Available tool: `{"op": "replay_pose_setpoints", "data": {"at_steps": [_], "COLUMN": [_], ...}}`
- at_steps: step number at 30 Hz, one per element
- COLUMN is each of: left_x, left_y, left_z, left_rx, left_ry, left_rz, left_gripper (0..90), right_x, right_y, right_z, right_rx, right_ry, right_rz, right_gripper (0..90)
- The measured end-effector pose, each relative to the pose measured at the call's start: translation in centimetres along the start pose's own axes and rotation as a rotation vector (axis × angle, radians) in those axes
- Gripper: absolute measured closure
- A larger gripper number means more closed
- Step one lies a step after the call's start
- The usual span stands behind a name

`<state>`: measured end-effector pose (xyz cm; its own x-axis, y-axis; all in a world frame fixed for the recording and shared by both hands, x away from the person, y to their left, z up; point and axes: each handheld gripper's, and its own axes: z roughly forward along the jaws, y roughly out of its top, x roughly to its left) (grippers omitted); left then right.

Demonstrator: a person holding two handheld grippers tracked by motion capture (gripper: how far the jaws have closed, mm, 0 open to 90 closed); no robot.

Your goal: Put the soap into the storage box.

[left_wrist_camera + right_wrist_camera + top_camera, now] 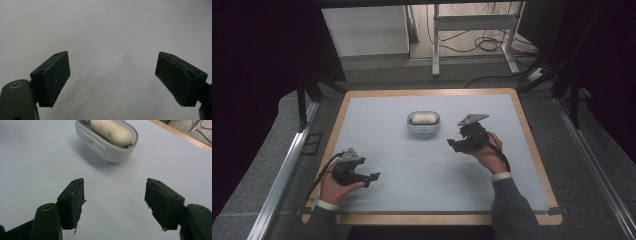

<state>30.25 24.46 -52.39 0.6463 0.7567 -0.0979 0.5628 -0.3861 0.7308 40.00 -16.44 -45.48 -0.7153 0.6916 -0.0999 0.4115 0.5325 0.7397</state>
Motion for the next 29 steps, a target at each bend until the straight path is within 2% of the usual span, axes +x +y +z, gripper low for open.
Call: {"op": "replay_pose_setpoints", "data": {"at_steps": [1, 6, 12, 15, 19, 23, 29], "left_x": [0.0, 0.0, 0.0, -0.1, -0.2, -0.2, -0.3], "left_y": [0.0, 0.0, 0.0, 0.0, 0.1, 0.1, 0.1], "left_z": [0.0, 0.0, 0.1, 0.2, 0.2, 0.2, 0.4], "left_rx": [0.000, 0.000, 0.004, 0.003, 0.001, 0.001, 0.005], "left_ry": [-0.001, 0.002, 0.004, 0.004, 0.003, 0.005, 0.004], "left_rz": [-0.001, -0.001, 0.001, 0.001, 0.006, 0.014, 0.012], "left_gripper": [13.2, 13.2, 13.2, 13.2, 13.3, 13.3, 13.3], "right_x": [0.0, 0.0, -0.3, -0.7, -0.9, -1.3, -1.4], "right_y": [0.0, -3.1, -5.8, -6.1, -6.6, -7.2, -7.2], "right_z": [0.0, -1.9, -3.0, -3.5, -3.5, -3.3, -3.5], "right_rx": [0.000, -0.046, -0.018, -0.037, -0.048, -0.026, -0.028], "right_ry": [0.000, -0.008, -0.060, -0.070, -0.090, -0.104, -0.107], "right_rz": [0.000, 0.054, 0.060, 0.086, 0.089, 0.091, 0.097], "right_gripper": [30.9, 29.8, 28.3, 28.3, 28.3, 27.8, 27.3]}}
